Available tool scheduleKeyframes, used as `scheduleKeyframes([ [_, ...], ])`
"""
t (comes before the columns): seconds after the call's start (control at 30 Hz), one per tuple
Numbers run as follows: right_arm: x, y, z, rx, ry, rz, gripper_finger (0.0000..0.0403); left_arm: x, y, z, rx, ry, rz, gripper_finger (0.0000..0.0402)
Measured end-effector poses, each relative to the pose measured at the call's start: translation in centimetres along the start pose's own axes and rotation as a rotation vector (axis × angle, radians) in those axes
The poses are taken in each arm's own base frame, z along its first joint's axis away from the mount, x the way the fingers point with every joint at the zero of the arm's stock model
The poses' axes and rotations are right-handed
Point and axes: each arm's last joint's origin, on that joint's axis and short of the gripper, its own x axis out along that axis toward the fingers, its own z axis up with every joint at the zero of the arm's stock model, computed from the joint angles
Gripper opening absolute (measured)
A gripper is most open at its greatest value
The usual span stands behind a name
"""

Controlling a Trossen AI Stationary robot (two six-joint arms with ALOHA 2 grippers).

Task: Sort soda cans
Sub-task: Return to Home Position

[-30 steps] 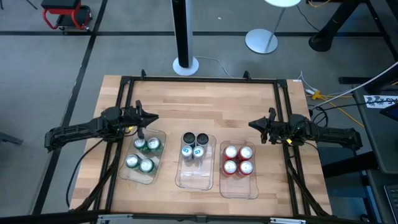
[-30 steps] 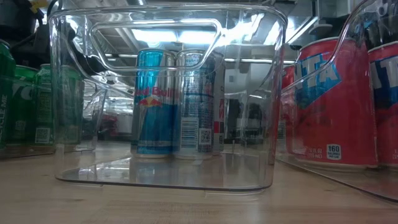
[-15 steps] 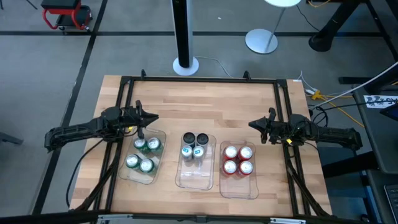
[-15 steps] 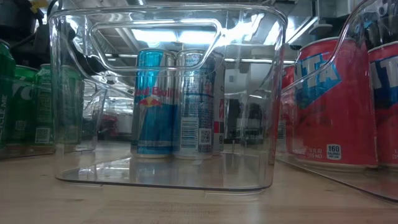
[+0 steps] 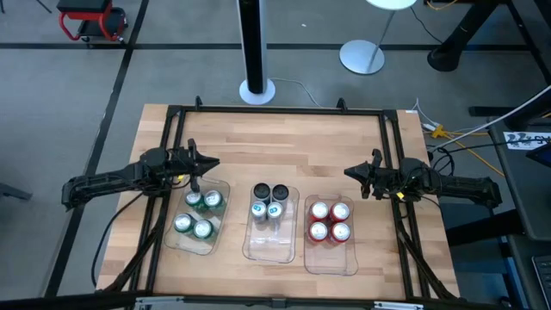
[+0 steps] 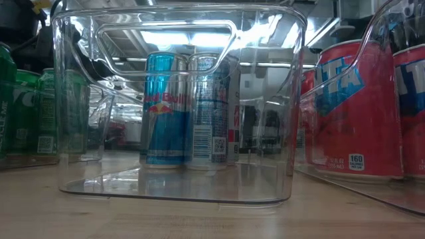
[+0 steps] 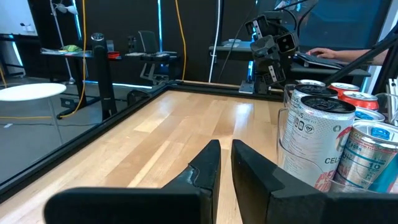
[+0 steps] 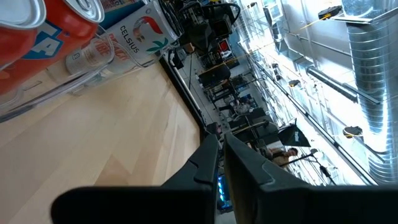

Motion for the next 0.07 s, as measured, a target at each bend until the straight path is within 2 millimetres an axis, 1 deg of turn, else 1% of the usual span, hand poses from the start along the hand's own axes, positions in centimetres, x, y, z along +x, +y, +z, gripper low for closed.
scheduleKeyframes([
  [0.07,0.0,0.0,0.0,0.0,0.0,0.0,0.0028,0.0,0.0,0.0,0.0,0.0,0.0,0.0033],
])
